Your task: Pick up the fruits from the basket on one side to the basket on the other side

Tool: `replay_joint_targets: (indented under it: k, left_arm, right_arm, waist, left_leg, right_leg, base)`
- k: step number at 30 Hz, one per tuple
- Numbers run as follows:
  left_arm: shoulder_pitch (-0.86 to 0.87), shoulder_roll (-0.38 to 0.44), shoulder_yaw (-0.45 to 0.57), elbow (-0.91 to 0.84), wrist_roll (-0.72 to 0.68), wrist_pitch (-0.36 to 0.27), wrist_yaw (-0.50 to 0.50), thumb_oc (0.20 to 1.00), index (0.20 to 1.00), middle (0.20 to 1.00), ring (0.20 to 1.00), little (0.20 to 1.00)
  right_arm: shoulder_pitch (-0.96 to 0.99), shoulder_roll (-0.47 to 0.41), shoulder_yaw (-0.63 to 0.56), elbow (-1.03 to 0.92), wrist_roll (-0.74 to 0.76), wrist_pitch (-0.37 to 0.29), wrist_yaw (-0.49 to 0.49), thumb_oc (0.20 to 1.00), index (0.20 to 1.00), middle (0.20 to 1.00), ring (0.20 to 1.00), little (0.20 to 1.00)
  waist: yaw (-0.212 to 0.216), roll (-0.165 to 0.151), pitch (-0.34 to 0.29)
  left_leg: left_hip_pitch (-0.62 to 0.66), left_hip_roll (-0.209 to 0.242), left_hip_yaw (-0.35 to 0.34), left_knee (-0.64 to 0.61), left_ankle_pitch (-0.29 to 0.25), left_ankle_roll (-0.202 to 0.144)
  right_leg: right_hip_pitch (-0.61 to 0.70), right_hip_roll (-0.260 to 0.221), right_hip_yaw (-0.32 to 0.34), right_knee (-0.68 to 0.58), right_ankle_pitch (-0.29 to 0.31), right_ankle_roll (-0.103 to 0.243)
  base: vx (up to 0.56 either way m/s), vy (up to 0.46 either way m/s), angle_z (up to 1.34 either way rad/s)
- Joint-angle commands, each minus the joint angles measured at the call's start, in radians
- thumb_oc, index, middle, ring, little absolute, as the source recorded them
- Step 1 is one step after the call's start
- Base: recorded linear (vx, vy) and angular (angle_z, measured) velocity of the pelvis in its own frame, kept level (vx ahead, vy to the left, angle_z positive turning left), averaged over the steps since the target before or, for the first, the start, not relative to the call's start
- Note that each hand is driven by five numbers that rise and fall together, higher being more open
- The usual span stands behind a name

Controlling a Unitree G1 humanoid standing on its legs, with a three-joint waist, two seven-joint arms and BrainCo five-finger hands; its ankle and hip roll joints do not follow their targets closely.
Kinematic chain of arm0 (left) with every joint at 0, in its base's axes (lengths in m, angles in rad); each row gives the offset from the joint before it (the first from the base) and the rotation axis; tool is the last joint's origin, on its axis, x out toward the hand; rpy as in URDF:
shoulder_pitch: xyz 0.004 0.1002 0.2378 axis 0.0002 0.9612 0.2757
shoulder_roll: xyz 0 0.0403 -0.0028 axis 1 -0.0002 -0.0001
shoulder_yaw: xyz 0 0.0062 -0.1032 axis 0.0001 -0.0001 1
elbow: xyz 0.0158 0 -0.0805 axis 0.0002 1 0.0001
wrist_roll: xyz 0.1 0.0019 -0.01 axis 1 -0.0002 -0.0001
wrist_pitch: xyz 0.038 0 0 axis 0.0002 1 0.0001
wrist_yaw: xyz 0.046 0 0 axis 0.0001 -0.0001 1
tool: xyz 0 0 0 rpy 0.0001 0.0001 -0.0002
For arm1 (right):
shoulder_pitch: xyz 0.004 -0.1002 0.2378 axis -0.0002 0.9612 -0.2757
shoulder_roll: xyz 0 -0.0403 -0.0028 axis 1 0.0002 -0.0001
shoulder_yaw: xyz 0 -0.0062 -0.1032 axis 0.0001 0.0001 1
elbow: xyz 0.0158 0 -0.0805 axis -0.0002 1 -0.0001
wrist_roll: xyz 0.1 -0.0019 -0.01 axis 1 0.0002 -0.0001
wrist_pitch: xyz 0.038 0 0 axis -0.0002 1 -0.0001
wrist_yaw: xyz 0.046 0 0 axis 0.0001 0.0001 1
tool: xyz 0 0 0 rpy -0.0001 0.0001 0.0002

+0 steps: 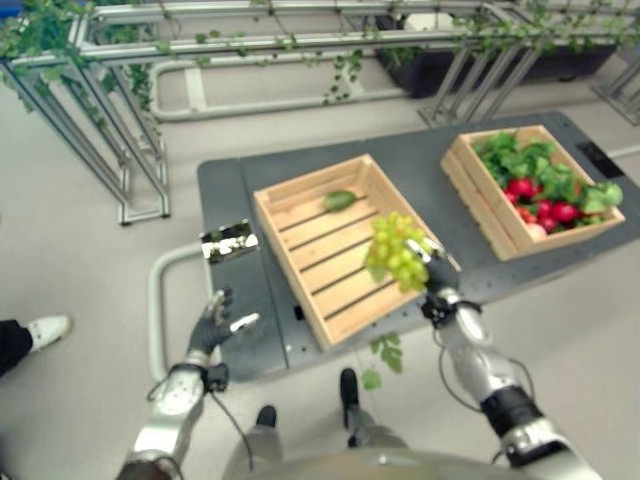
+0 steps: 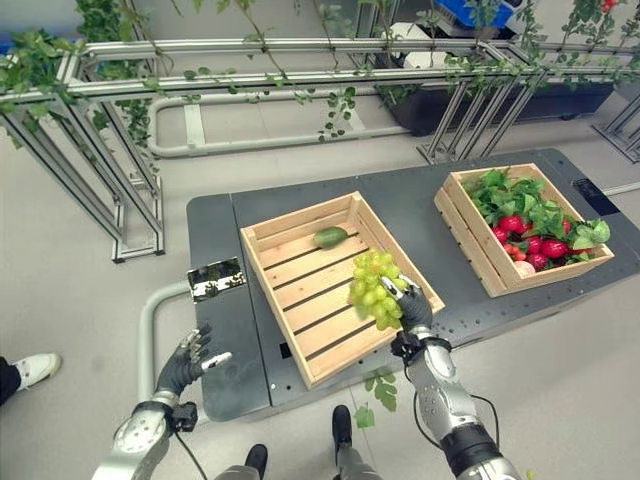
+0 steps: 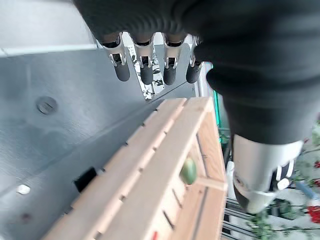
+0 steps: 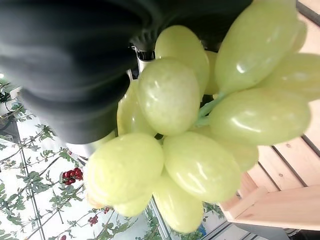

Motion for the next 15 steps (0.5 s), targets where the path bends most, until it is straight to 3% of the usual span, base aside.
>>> replay_joint_targets:
  k: [1, 8, 11, 13, 15]
  left_arm:
    - [-0.050, 0.019, -0.010, 0.119, 0.161, -0.022, 0.044, 1.000, 1.000, 1.000, 1.000, 1.000]
    - [-0.082, -0.026, 0.006, 0.461, 0.280, 0.029, 0.092, 1.000, 1.000, 1.000, 1.000, 1.000]
    - [-0.063, -0.051, 0.079, 0.649, 0.266, 0.052, 0.131, 1.000, 1.000, 1.000, 1.000, 1.000]
    - [-0.073, -0.068, 0.115, 0.755, 0.240, 0.061, 0.142, 1.000, 1.000, 1.000, 1.000, 1.000]
    - [-0.080, -0.075, 0.129, 0.792, 0.239, 0.061, 0.148, 1.000, 1.000, 1.000, 1.000, 1.000]
  right_arm:
    - [-0.020, -0.044, -0.079, -0.148, -0.034, -0.094, 0.018, 0.200, 0.200, 0.200, 0.200, 0.200]
    - [0.054, -0.097, -0.120, -0.250, -0.102, -0.094, 0.023, 0.200, 0.200, 0.200, 0.200, 0.200]
    - [0.100, -0.111, -0.134, -0.296, -0.157, -0.087, 0.019, 0.200, 0.200, 0.200, 0.200, 0.200]
    - [0.124, -0.130, -0.162, -0.325, -0.182, -0.086, 0.018, 0.200, 0.200, 0.200, 0.200, 0.200]
    - [0.148, -0.138, -0.184, -0.350, -0.200, -0.083, 0.014, 0.200, 0.200, 0.200, 0.200, 0.200]
  waist:
    - [-0.015, 0.005, -0.009]
    - [-0.036, -0.002, -0.010]
    - [-0.027, -0.030, -0.002]
    - [-0.028, -0.031, 0.003]
    - [-0.046, -0.022, 0.004]
  left_leg:
    - [-0.017, -0.020, -0.021, -0.085, 0.063, 0.016]
    - [-0.026, -0.017, -0.017, -0.038, 0.046, 0.005]
    - [-0.010, -0.058, -0.108, 0.046, -0.014, 0.013]
    - [0.009, -0.101, -0.202, 0.049, -0.018, 0.018]
    - [0.017, -0.114, -0.229, 0.032, -0.019, 0.030]
  right_leg:
    - [0.123, 0.048, -0.043, 0.002, -0.172, 0.030]
    - [0.132, 0.053, -0.046, 0.002, -0.180, 0.026]
    - [0.153, 0.069, 0.000, 0.002, -0.175, 0.029]
    - [0.153, 0.078, 0.038, 0.002, -0.165, 0.029]
    - [0.148, 0.077, 0.048, 0.002, -0.154, 0.033]
  base:
    - [0.03, -0.028, 0.04]
    - [0.02, -0.015, 0.08]
    - [0.07, -0.011, -0.12]
    - [-0.01, 0.094, -0.66]
    - [-0.09, 0.132, -0.54]
